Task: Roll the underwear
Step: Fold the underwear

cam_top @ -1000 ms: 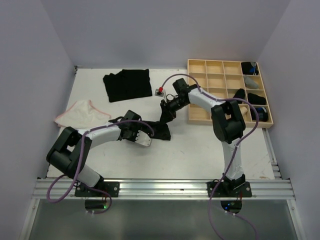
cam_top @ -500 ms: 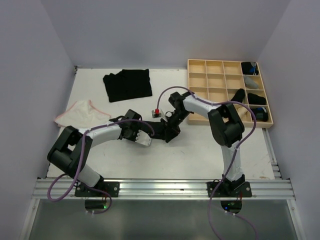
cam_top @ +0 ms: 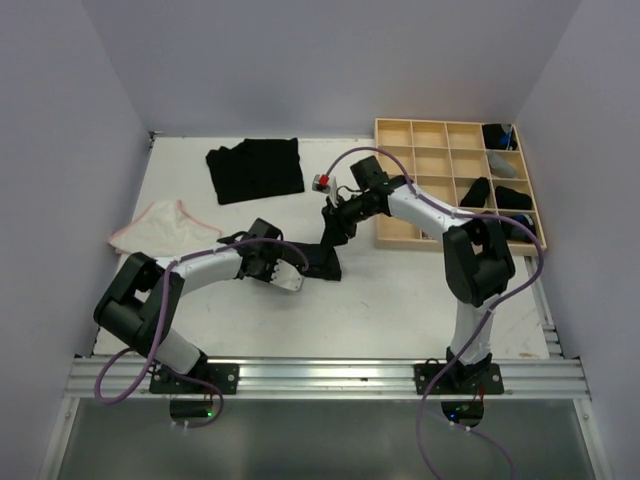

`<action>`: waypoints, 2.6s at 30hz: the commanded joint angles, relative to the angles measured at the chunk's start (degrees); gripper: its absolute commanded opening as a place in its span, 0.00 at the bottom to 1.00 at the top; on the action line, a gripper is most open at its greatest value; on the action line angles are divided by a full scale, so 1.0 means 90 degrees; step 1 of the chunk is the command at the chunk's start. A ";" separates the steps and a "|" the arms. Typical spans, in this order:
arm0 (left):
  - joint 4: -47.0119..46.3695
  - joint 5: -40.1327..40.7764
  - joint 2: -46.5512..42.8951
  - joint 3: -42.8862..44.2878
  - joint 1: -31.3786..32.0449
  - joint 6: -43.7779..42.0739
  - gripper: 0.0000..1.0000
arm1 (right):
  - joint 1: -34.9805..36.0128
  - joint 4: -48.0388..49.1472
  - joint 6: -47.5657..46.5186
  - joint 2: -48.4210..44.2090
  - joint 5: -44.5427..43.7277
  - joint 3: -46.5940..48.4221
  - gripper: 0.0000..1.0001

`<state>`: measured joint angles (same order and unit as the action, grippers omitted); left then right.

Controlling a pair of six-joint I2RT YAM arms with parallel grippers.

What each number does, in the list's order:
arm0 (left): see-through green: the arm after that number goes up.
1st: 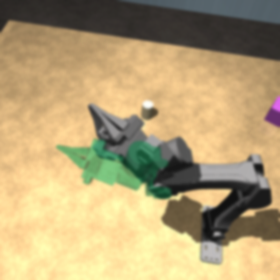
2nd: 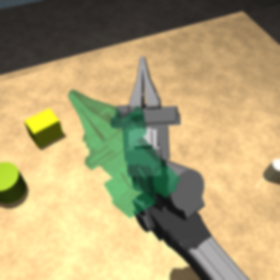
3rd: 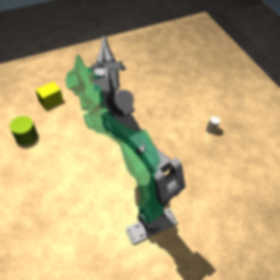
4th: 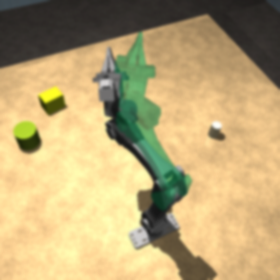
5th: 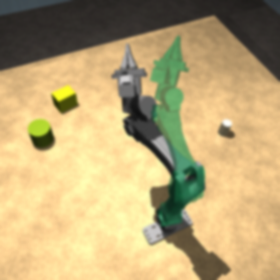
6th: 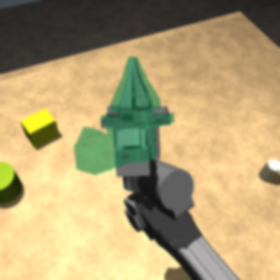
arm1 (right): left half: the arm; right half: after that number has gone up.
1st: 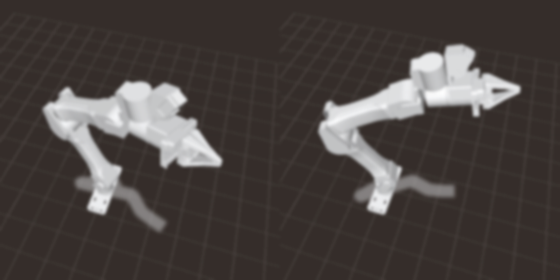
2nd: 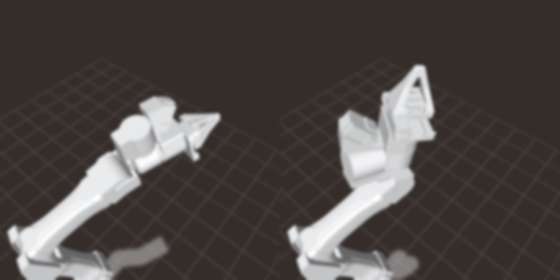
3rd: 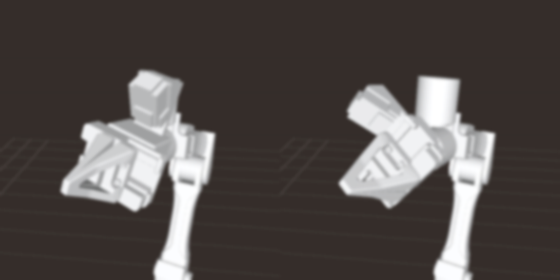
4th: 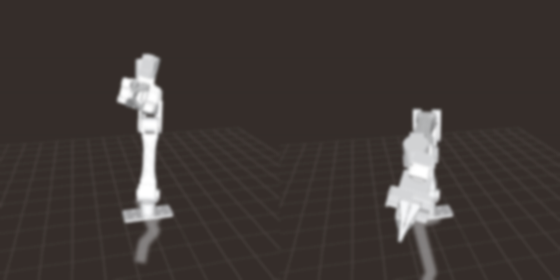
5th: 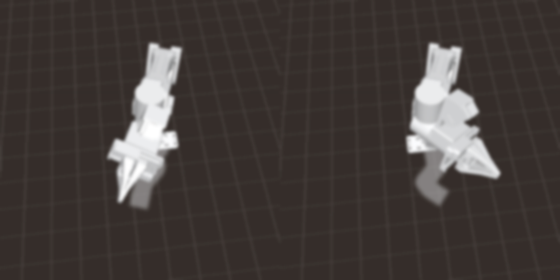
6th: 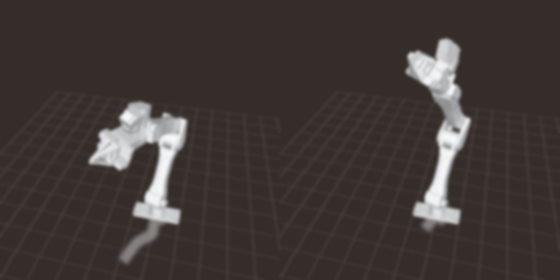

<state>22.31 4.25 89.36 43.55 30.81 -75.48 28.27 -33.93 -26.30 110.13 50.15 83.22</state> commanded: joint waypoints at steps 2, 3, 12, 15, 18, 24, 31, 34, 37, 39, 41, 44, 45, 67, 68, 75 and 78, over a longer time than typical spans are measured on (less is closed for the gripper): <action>0.0930 -0.0433 0.0334 -0.0415 -0.0083 0.0242 0.27 | 0.0052 0.1436 0.2061 0.0486 -0.0181 0.0177 0.35; 0.0930 -0.0433 0.0335 -0.0425 -0.0093 0.0242 0.27 | 0.0100 0.1485 0.2208 0.0585 -0.0133 0.0216 0.35; 0.0910 -0.0414 0.0266 -0.0454 -0.0093 0.0281 0.27 | 0.0696 0.0219 0.1850 0.1502 -0.0493 0.0177 0.30; 0.1066 -0.0443 0.0111 -0.0435 -0.0083 0.0320 0.28 | 0.0677 -0.0193 0.1478 0.1796 -0.0864 0.0274 0.27; 0.1320 -0.0677 -0.0182 -0.0425 -0.0103 0.0330 0.32 | 0.0658 -0.0243 0.1244 0.1768 -0.1255 0.0090 0.26; 0.1516 -0.0756 -0.0915 -0.0639 -0.0103 0.0301 0.40 | 0.0638 -0.0438 0.0951 0.1699 -0.1480 0.0030 0.26; 0.1730 -0.0785 -0.1705 -0.0659 -0.0307 0.0291 0.44 | 0.0638 -0.0819 0.0638 0.1787 -0.1529 0.0245 0.24; 0.1887 -0.0950 -0.2027 -0.0572 -0.0405 0.0262 0.44 | 0.0638 -0.0878 0.0569 0.1777 -0.1520 0.0265 0.24; 0.2208 -0.1203 -0.2369 -0.0474 -0.0483 0.0194 0.44 | 0.0638 -0.0946 0.0453 0.1777 -0.1471 0.0314 0.24; 0.2540 -0.1350 -0.2575 -0.0415 -0.0522 0.0135 0.44 | 0.0648 -0.0976 0.0355 0.1739 -0.1471 0.0343 0.24; 0.2832 -0.1555 -0.2838 -0.0279 -0.0591 0.0145 0.43 | 0.0657 -0.0976 0.0228 0.1661 -0.1519 0.0343 0.24; 0.3223 -0.1907 -0.3063 0.0004 -0.0844 0.0154 0.40 | 0.0667 -0.1034 0.0062 0.1641 -0.1588 0.0421 0.25; 0.3215 -0.1976 -0.3083 0.0073 -0.0932 0.0319 0.39 | 0.0667 -0.1112 0.0013 0.1641 -0.1588 0.0460 0.25; 0.1339 -0.3509 -0.0173 0.1256 -0.1714 0.3525 0.21 | 0.0560 -0.1132 0.1770 0.1239 -0.1773 0.0607 0.33; 0.1572 -0.3500 -0.0212 0.1033 -0.1714 0.3214 0.20 | 0.0579 -0.1142 0.1770 0.1501 -0.1860 0.0636 0.33; 0.2335 -0.3275 -0.0924 -0.0063 -0.1714 0.2323 0.10 | 0.0667 -0.1210 0.1654 0.2607 -0.2427 0.1804 0.31; 0.2560 -0.3441 -0.1188 -0.0258 -0.1704 0.2235 0.10 | 0.0658 -0.1210 0.1488 0.2987 -0.2516 0.2711 0.29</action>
<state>40.29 -26.22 80.66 43.27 15.73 -51.79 34.22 -47.33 -9.61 131.44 36.93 101.49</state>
